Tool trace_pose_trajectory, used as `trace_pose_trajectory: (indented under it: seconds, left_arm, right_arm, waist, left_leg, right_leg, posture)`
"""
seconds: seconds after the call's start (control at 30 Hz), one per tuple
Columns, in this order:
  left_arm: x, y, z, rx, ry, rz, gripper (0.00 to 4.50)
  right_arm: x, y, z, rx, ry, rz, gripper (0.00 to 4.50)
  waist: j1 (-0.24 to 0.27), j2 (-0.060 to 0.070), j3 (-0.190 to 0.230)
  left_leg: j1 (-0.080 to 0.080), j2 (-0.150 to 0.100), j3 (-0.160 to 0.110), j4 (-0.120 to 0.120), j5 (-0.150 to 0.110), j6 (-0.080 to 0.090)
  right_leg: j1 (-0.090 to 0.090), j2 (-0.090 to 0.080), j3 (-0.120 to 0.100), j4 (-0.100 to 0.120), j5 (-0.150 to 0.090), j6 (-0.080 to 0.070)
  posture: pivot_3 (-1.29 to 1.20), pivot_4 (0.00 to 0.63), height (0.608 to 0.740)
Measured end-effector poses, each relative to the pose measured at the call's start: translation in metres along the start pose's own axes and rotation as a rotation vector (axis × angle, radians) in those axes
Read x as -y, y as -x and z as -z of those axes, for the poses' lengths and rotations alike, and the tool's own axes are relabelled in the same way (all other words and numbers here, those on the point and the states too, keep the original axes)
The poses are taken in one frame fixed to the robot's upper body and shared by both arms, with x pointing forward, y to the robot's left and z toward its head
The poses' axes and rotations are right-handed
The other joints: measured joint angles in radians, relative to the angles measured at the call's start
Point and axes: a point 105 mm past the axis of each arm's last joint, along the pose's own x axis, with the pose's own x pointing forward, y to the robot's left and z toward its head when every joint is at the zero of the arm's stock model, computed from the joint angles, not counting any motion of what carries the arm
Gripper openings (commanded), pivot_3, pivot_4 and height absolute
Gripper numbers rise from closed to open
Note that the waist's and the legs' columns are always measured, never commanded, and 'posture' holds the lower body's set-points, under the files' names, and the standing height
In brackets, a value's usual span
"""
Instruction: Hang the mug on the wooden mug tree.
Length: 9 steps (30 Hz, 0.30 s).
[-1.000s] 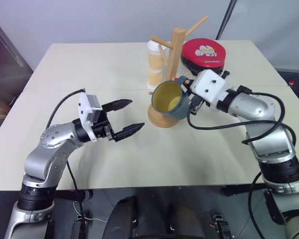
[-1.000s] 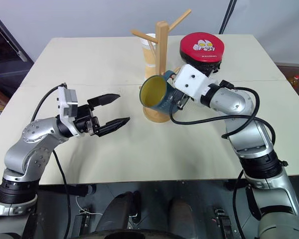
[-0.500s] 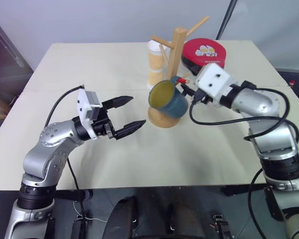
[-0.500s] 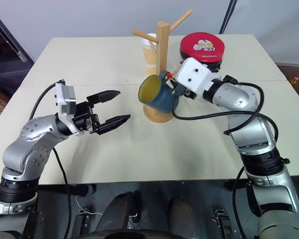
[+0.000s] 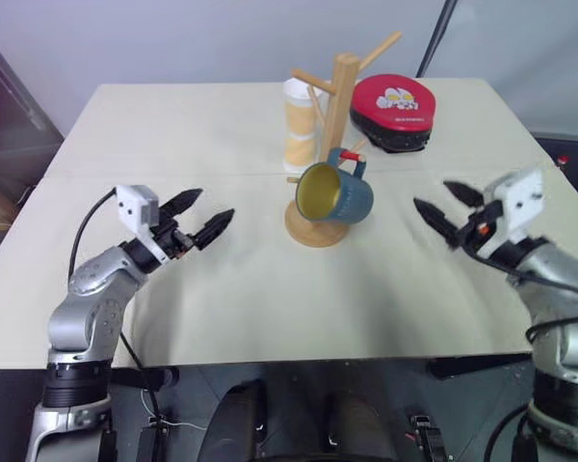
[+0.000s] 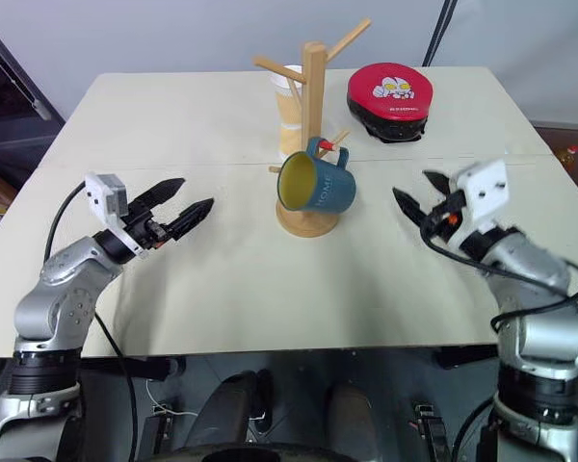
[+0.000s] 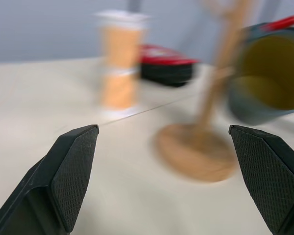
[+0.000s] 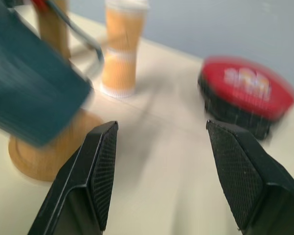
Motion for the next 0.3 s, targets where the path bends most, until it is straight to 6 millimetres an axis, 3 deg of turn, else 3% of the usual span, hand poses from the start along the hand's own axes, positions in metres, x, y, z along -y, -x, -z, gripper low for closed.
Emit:
trace_pose_trajectory:
  seconds: [0.1,0.3]
  left_arm:
    - [-0.011,0.01,0.024,-0.047,0.008,-0.109,4.5]
    - [-0.018,0.025,0.043,-0.086,-0.018,-0.219,4.5]
  right_arm:
    - [0.0,0.005,0.029,-0.022,-0.069,0.039,2.96]
    - [0.0,0.003,0.04,0.023,-0.087,0.052,2.96]
  waist:
    - [-0.001,0.0,0.0]
    - [-0.002,0.0,0.0]
  left_leg:
    - [0.0,0.0,0.001,0.0,0.0,0.0]
    - [0.0,0.0,0.001,0.0,0.0,0.0]
  right_leg:
    - [0.0,0.0,0.001,0.0,0.0,0.0]
    - [-0.001,-0.001,0.001,0.001,0.0,0.0]
  posture:
    - [0.0,0.15,0.74]
    - [0.0,0.15,0.74]
